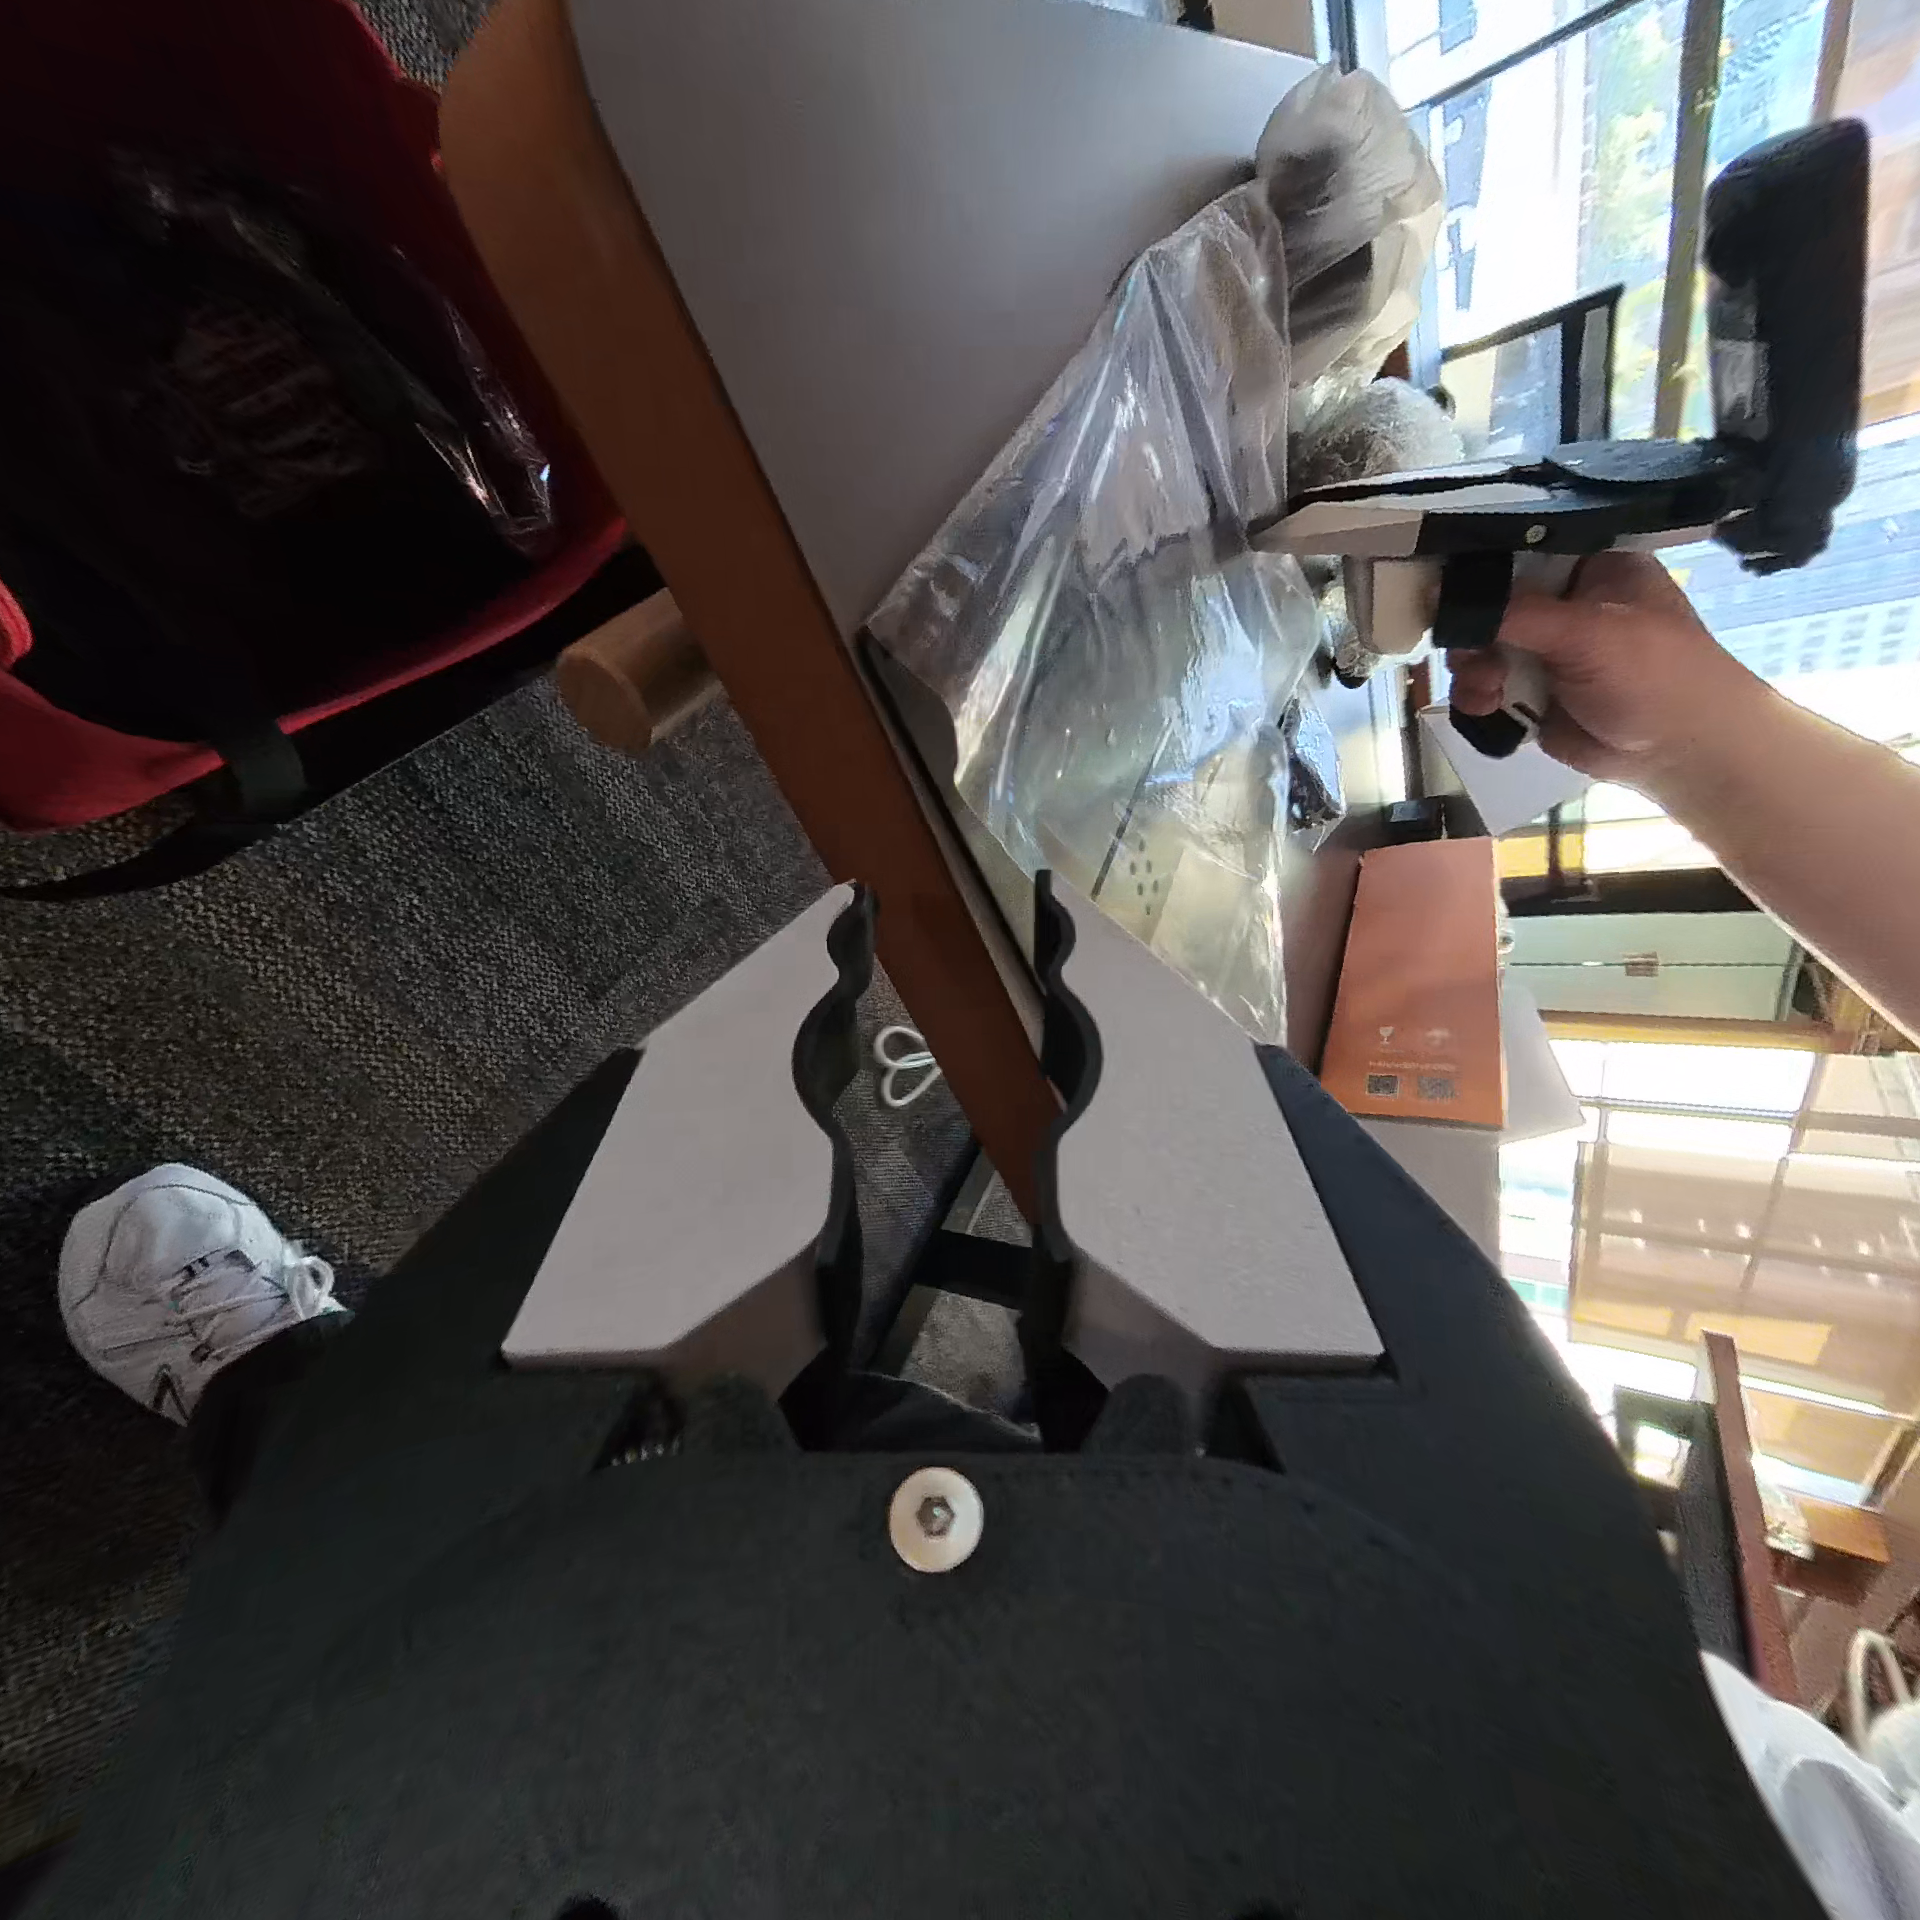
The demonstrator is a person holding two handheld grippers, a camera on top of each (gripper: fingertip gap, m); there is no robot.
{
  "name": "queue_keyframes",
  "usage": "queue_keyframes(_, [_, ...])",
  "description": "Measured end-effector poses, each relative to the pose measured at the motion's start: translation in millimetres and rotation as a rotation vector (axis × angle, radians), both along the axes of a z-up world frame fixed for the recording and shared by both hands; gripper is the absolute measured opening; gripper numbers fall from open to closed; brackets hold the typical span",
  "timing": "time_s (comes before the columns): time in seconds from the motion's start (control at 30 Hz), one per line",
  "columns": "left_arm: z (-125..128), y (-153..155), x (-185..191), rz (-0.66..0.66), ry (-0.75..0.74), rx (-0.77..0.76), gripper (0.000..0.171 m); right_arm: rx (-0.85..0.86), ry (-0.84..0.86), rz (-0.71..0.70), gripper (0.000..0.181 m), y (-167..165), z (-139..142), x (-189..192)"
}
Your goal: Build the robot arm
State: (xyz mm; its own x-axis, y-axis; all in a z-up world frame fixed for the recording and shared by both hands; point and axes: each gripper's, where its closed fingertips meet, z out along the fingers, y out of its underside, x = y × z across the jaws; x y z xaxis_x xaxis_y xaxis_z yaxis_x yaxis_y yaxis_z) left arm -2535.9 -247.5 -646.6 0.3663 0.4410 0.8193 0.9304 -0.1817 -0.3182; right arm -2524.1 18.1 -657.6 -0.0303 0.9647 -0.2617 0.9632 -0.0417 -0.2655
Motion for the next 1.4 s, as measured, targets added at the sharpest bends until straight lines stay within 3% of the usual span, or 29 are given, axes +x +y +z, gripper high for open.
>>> queue_keyframes(0.27, [-3,2,7,0.03,-0.069,0.042,0.033,-0.072,0.013,0.029,0.0,-44,1,2])
queue_keyframes(0.4, [-4,6,8,0.037,-0.105,0.058,0.027,-0.088,0.004,0.032,0.0,-51,1,4])
queue_keyframes(0.53, [-8,8,6,0.075,-0.205,0.125,0.01,-0.088,0.012,-0.005,0.0,-36,7,3])
queue_keyframes(0.63, [-6,7,7,0.07,-0.28,0.197,0.007,-0.029,0.024,-0.035,0.0,-9,17,1])
queue_keyframes(0.73, [-6,2,11,0.025,-0.262,0.184,0.008,-0.003,0.025,-0.065,0.0,14,29,1])
queue_keyframes(0.9, [-6,-9,12,-0.022,-0.251,0.187,0.008,-0.001,-0.001,-0.052,0.0,19,30,8])
queue_keyframes(1.13, [-4,3,20,-0.024,-0.378,0.303,0.003,-0.039,0.002,-0.125,0.0,22,24,7])
queue_keyframes(1.4, [-5,-12,17,-0.044,-0.354,0.231,0.005,0.011,-0.03,-0.11,0.0,24,23,12])
